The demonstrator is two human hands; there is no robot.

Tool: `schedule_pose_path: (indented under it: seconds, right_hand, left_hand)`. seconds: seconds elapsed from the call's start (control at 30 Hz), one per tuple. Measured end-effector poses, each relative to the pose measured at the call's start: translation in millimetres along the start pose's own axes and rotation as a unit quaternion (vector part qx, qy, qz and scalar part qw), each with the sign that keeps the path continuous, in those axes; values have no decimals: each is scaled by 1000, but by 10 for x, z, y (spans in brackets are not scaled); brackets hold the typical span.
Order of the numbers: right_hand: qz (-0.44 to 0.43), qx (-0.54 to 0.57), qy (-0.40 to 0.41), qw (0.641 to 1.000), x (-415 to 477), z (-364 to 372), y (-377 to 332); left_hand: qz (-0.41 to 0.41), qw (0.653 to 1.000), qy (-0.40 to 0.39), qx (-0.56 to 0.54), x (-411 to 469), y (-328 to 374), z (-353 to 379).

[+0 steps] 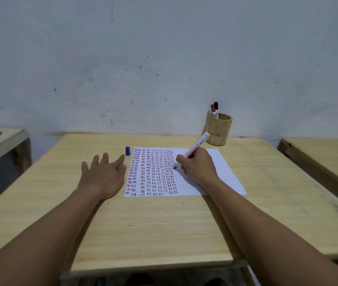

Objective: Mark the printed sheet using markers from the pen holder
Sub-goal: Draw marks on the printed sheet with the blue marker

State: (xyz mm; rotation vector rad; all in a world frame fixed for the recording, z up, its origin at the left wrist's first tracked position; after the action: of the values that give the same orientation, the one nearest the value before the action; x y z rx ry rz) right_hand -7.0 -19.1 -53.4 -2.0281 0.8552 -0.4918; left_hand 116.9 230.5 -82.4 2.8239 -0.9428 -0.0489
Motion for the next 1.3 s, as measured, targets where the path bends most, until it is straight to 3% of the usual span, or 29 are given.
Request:
schedule_pose_path:
  seconds: [0.3,0.43,0.5,0.7,0.8,0.9,1.1,1.3]
  right_hand:
    - [18,24,2,1000,1,-12,11]
    - [33,98,6,995,14,-110,6]
    - [34,140,4,990,23,-145,-22]
    - [72,293,-52,952,-36,-174,-98]
    - [114,355,-83,924,-75,-153,-89]
    - [124,365,-95,918,-121,-143,-67]
    - [114,372,-118,914,-216,-117,-118]
    - [98,411,-123,898,-317,-217,-332]
  left_hand:
    - [-9,1000,14,-19,15,-6,-6]
    - [-39,987,127,-84,36,1,-221]
    - [-17,976,167,-137,105,53,-317]
    - [85,983,126,-103,372,236,-362]
    - [79,981,150,-98,417,191,-359]
    - [70,973,188,-113,340,172,-428]
    - [42,907,269,-321,115,449,-707]
    - [25,827,232,-512,25,823,-778]
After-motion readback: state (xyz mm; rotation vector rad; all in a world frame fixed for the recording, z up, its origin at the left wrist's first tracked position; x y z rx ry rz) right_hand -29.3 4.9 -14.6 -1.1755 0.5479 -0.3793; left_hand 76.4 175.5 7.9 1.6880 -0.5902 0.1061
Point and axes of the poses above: each hand's wrist, its own x-axis towards the middle knuckle, its own z-axis out of the palm, y = z × x, the point moved 7 cm from there along x, towards the middle knuckle, and after that the axes turned 11 degrees about z, right-handed, at the moved point
